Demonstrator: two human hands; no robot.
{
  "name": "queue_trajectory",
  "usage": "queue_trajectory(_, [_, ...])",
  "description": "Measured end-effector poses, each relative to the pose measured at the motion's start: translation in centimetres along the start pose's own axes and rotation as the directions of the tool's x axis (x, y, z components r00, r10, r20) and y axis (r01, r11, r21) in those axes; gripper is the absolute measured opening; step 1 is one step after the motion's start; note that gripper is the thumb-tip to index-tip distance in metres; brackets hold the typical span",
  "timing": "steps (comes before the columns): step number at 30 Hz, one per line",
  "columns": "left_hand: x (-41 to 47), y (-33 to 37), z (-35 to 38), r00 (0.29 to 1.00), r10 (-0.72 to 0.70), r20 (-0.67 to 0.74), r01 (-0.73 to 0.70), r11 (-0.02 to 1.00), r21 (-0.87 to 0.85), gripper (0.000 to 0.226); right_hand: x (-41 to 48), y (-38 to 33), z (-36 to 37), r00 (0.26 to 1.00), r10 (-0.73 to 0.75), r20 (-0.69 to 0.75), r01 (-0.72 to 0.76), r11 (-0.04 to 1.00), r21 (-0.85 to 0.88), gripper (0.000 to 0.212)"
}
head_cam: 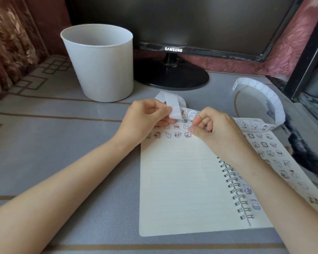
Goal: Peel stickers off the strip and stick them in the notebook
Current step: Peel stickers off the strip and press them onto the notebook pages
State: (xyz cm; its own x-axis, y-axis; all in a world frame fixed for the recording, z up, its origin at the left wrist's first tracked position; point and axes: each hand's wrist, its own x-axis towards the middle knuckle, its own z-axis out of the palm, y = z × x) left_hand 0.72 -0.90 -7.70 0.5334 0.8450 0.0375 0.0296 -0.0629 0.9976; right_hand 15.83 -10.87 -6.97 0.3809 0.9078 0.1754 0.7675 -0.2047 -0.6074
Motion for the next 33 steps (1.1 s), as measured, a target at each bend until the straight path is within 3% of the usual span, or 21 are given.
queue_trajectory(8, [-0.1, 0.1, 0.1, 1.0, 0.016, 0.008, -0.016, 1.0, -0.001, 0.014, 0.0, -0.2, 0.5, 0.999, -0.012, -0.03, 0.011, 1.0, -0.025, 0.014])
queue_trajectory(15, [-0.5, 0.9, 0.1, 0.995, 0.102, -0.01, -0.103, 0.993, -0.052, 0.019, -0.1, -1.7, 0.0, 0.976, -0.122, -0.178, 0.166, 0.953, 0.254, 0.01])
queue_trajectory(23, [-0.8, 1.1, 0.3, 0.989, 0.147, 0.016, -0.145, 0.987, -0.064, 0.019, -0.2, -2.3, -0.1, 0.97, -0.154, -0.191, 0.199, 0.948, 0.248, 0.008])
queue_trajectory(33, [-0.6, 1.0, 0.3, 0.994, 0.088, 0.069, -0.087, 0.996, -0.018, 0.017, 0.1, -1.8, -0.3, 0.964, -0.143, -0.225, 0.202, 0.943, 0.266, 0.006])
